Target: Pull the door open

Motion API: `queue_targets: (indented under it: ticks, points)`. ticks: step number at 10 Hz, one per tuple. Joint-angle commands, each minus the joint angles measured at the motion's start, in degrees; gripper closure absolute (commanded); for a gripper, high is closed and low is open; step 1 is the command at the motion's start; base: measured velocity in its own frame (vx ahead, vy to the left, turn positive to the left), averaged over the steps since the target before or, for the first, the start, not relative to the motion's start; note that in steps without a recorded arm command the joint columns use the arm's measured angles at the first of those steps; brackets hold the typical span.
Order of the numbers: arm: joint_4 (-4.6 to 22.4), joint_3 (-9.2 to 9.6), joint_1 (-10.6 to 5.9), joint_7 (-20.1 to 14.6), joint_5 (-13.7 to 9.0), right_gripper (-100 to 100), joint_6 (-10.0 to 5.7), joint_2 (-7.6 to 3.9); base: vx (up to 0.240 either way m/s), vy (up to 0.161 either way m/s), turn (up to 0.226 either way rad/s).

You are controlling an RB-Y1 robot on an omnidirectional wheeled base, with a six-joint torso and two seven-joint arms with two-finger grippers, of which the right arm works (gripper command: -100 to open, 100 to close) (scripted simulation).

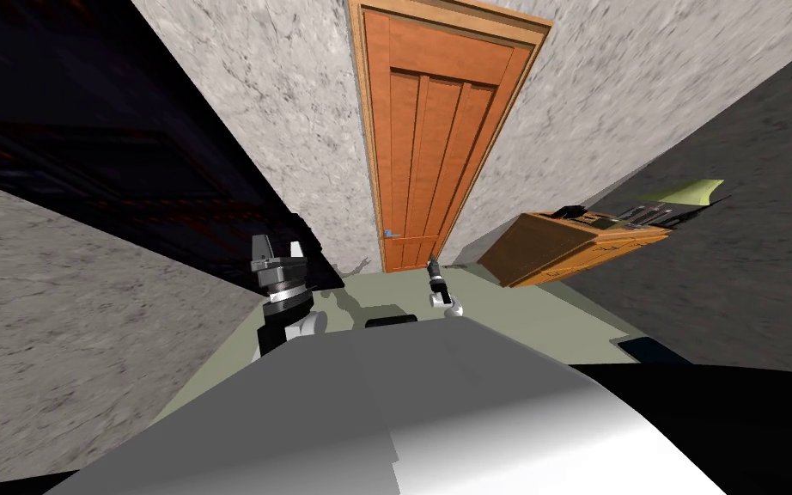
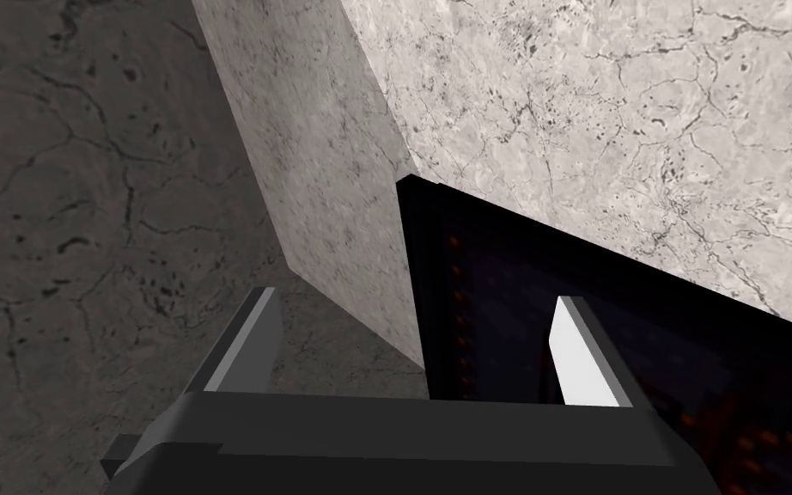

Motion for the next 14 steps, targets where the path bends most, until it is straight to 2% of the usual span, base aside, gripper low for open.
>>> queue_targets:
  ticks: [1,14]
  points:
    - [1.9,-0.13,-0.8,0.0,-0.1,-100,-0.4,0.06,0.051,0.051,0.134]
    - [14.9,-0.96,-5.74,0.0,-1.0,-100,-3.58,1.92,0.081,0.034,0.096]
